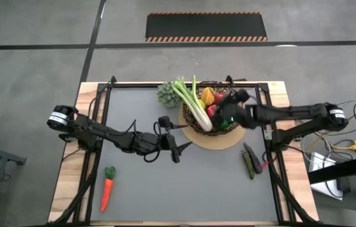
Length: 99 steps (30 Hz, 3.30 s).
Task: Build produce basket
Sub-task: Put the red mango into the black wire basket, then put the orange carrot into the black wire basket
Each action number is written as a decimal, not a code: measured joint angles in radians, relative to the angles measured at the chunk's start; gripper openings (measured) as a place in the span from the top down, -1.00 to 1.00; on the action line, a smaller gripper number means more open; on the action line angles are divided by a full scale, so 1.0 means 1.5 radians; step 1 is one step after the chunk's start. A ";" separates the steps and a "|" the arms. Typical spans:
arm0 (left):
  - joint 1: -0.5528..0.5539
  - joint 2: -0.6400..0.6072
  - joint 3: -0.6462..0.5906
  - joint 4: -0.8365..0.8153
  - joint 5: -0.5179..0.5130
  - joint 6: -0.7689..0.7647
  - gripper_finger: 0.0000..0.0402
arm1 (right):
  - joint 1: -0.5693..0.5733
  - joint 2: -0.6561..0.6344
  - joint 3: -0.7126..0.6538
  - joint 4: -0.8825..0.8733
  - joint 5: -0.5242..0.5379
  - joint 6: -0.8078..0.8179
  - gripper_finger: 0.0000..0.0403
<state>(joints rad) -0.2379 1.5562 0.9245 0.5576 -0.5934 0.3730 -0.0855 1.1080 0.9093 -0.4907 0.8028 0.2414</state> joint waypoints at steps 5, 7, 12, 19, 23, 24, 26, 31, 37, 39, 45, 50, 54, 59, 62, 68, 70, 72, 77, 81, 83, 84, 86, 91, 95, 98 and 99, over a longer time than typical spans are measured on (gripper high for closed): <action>0.000 0.000 0.000 0.000 0.000 -0.001 -0.56 | -0.114 0.001 0.048 -0.081 -0.130 0.010 -0.12; 0.000 0.000 0.000 0.000 0.000 -0.002 -0.56 | -0.156 0.005 0.059 -0.091 -0.178 -0.001 -0.12; 0.000 0.000 0.000 0.000 0.000 -0.017 -0.56 | -0.238 0.017 0.059 -0.093 -0.209 -0.026 -0.12; -0.003 0.000 -0.001 0.000 0.000 -0.018 -0.56 | -0.283 0.055 0.055 -0.094 -0.209 -0.040 -0.12; -0.003 0.000 -0.002 0.000 0.000 -0.018 -0.56 | -0.284 0.086 0.055 -0.094 -0.208 -0.041 -0.12; -0.003 0.000 -0.002 0.000 0.000 -0.018 -0.56 | -0.284 0.094 0.055 -0.094 -0.206 -0.041 -0.12; -0.003 0.000 -0.002 0.000 0.000 -0.019 -0.56 | -0.284 0.109 0.055 -0.094 -0.204 -0.042 -0.12; -0.003 0.000 -0.003 0.000 0.000 -0.019 -0.56 | -0.285 0.140 0.054 -0.093 -0.202 -0.042 -0.12; -0.003 0.000 -0.003 0.000 0.001 -0.019 -0.56 | -0.286 0.161 0.054 -0.093 -0.183 -0.040 -0.21; -0.003 0.000 -0.003 0.000 0.001 -0.019 -0.56 | -0.286 0.164 0.054 -0.093 -0.183 -0.039 -0.29; -0.003 0.001 -0.003 0.000 0.001 -0.019 -0.56 | -0.286 0.163 0.054 -0.093 -0.182 -0.039 -0.49; -0.003 0.001 -0.003 0.000 0.001 -0.019 -0.56 | -0.286 0.148 0.058 -0.096 -0.179 -0.040 -0.50; -0.003 0.001 -0.003 0.000 0.001 -0.020 -0.56 | -0.285 0.133 0.080 -0.122 -0.188 -0.043 -0.47; -0.005 0.001 -0.003 0.000 0.001 -0.031 -0.56 | -0.272 0.110 0.115 -0.162 -0.246 -0.045 -0.40; -0.005 0.001 -0.003 -0.011 0.001 -0.045 -0.56 | -0.251 0.091 0.123 -0.160 -0.294 -0.046 -0.33; -0.009 0.001 -0.005 -0.035 0.001 -0.071 -0.56 | -0.182 0.052 0.109 -0.157 -0.345 -0.045 -0.15; -0.011 0.001 -0.009 -0.035 0.001 -0.072 -0.56 | -0.149 0.047 0.105 -0.154 -0.345 -0.042 -0.09; -0.013 0.001 -0.011 -0.036 0.001 -0.072 -0.56 | -0.115 0.043 0.101 -0.148 -0.346 -0.040 -0.03; -0.018 0.001 -0.011 -0.036 0.002 -0.087 -0.56 | -0.017 0.034 0.059 -0.055 -0.351 -0.079 0.09; -0.022 0.001 -0.011 -0.051 0.002 -0.104 -0.56 | 0.055 0.021 0.002 0.068 -0.353 -0.123 0.15; -0.025 0.001 -0.011 -0.058 0.002 -0.117 -0.56 | 0.081 0.013 -0.027 0.124 -0.359 -0.151 0.18; -0.026 0.001 -0.011 -0.062 0.003 -0.126 -0.56 | 0.092 0.008 -0.042 0.156 -0.371 -0.166 0.19; -0.030 0.001 -0.011 -0.070 0.002 -0.143 -0.56 | 0.107 -0.004 -0.074 0.220 -0.396 -0.193 0.21; -0.045 0.001 -0.011 -0.102 0.002 -0.213 -0.56 | 0.120 -0.043 -0.149 0.357 -0.484 -0.254 0.27; -0.062 0.001 -0.003 -0.195 0.007 -0.347 -0.56 | 0.120 -0.071 -0.213 0.455 -0.537 -0.287 0.32; -0.074 0.001 0.026 -0.344 0.029 -0.481 -0.56 | 0.120 -0.086 -0.260 0.524 -0.561 -0.316 0.35; -0.077 0.001 0.038 -0.401 0.044 -0.532 -0.56 | 0.120 -0.092 -0.276 0.546 -0.570 -0.327 0.36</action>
<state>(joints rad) -0.3529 1.5570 0.9823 -0.0443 -0.5270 -0.4252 0.0940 0.9703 0.4954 0.3289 -0.0522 -0.2484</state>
